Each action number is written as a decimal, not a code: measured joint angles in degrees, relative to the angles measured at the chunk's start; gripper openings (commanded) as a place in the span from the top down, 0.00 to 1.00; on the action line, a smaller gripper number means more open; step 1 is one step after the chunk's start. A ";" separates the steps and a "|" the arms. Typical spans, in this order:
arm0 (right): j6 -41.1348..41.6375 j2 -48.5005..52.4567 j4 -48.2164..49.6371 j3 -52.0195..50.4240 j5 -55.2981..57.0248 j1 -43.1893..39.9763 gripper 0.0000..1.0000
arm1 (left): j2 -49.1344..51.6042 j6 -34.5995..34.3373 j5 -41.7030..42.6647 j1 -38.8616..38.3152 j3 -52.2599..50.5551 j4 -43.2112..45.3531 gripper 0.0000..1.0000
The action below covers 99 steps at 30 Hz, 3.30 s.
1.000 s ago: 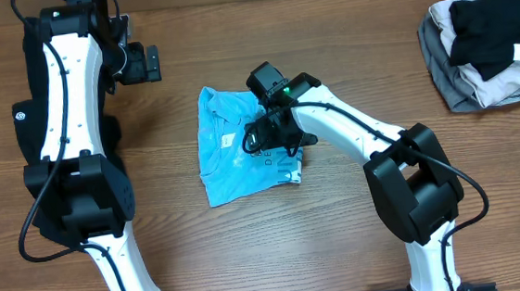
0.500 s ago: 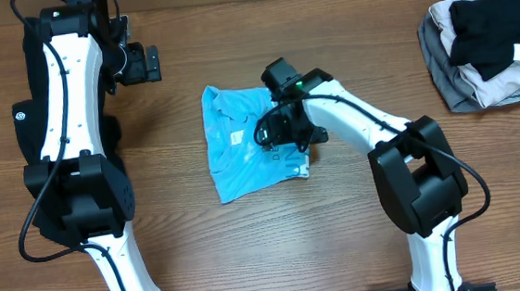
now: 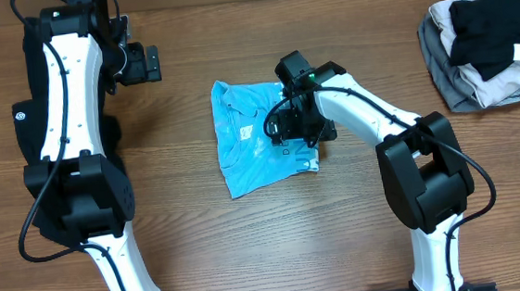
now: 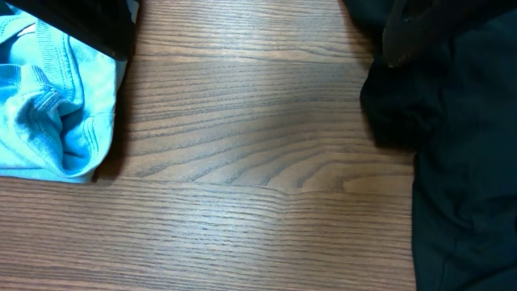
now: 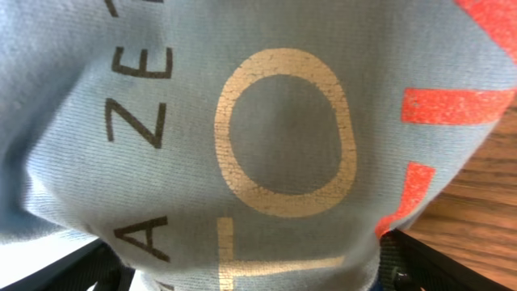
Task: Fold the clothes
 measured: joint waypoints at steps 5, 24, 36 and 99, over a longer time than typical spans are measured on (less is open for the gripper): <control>-0.02 -0.37 -1.90 0.02 -0.98 0.00 0.04 | 0.00 -0.02 0.00 0.00 0.00 0.00 0.00; -1.53 -9.64 -0.81 0.22 -7.41 6.73 0.03 | 0.00 -0.02 0.55 0.00 0.00 0.24 0.00; -5.40 -5.46 2.27 -3.93 -5.92 7.08 0.03 | 0.00 -0.02 1.09 0.00 0.00 0.39 0.00; -10.51 -6.99 -7.56 5.35 0.52 -9.62 0.00 | 0.00 -0.04 1.07 0.00 0.00 2.05 0.00</control>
